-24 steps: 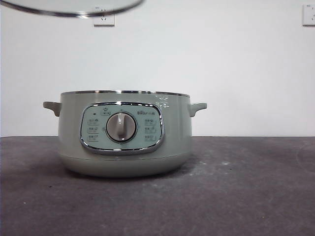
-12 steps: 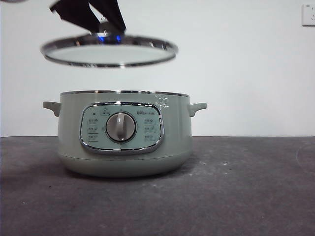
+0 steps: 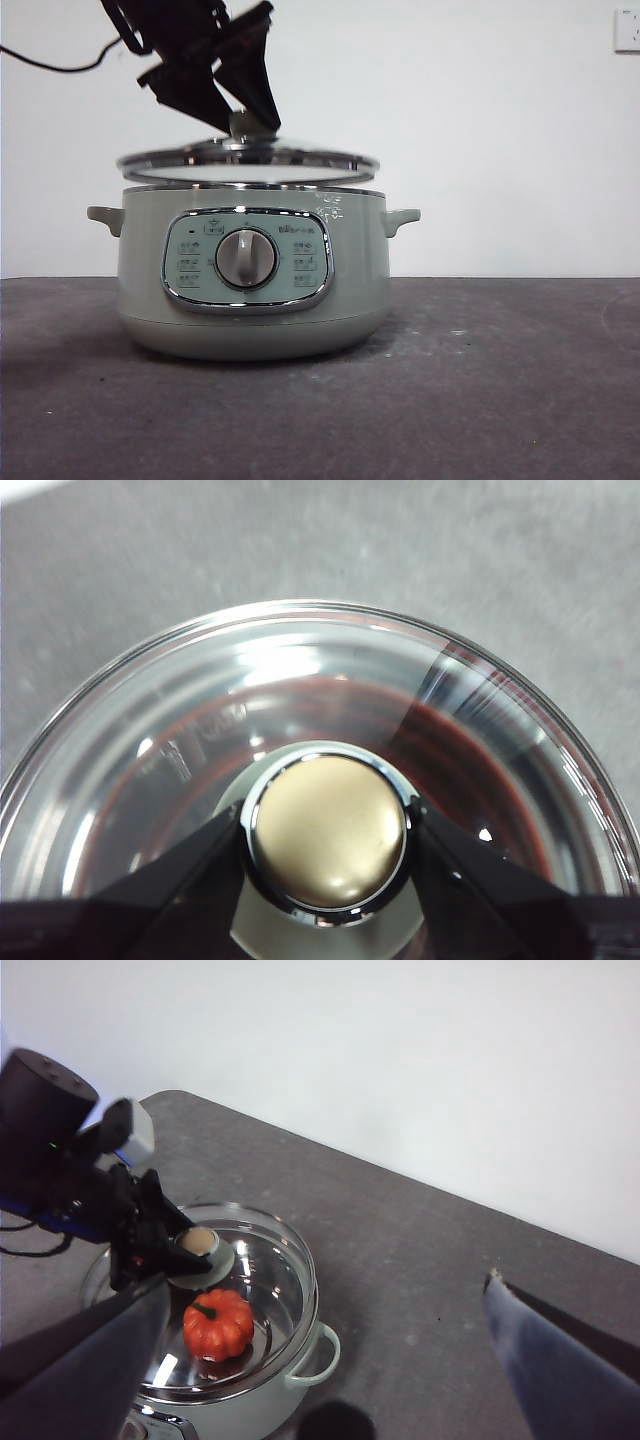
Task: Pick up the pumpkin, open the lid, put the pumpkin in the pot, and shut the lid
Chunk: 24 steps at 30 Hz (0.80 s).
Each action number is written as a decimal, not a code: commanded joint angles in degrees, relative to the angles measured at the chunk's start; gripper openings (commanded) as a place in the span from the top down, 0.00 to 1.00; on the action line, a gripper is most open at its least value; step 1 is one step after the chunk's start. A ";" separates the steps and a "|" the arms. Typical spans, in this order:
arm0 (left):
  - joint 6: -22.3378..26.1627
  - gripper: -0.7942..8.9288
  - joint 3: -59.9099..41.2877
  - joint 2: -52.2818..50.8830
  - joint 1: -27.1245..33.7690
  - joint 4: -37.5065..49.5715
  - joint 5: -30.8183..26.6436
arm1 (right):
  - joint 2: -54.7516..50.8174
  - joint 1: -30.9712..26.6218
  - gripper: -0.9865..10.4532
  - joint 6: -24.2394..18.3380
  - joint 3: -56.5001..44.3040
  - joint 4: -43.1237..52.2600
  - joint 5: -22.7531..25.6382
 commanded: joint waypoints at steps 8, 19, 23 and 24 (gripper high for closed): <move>0.72 0.93 1.11 0.94 -0.20 2.89 0.52 | 0.07 0.04 0.44 0.50 -0.02 -0.09 0.13; 0.70 0.93 1.09 0.94 -1.33 2.38 0.50 | 0.07 0.04 0.45 0.50 -0.02 -0.09 0.13; 0.70 0.93 1.09 0.96 -1.46 1.88 -1.36 | 0.07 0.04 0.44 0.50 -0.02 -0.11 0.11; 0.72 0.93 1.09 0.94 -1.49 1.49 -2.05 | 0.07 0.04 0.44 0.50 -0.02 -0.22 0.11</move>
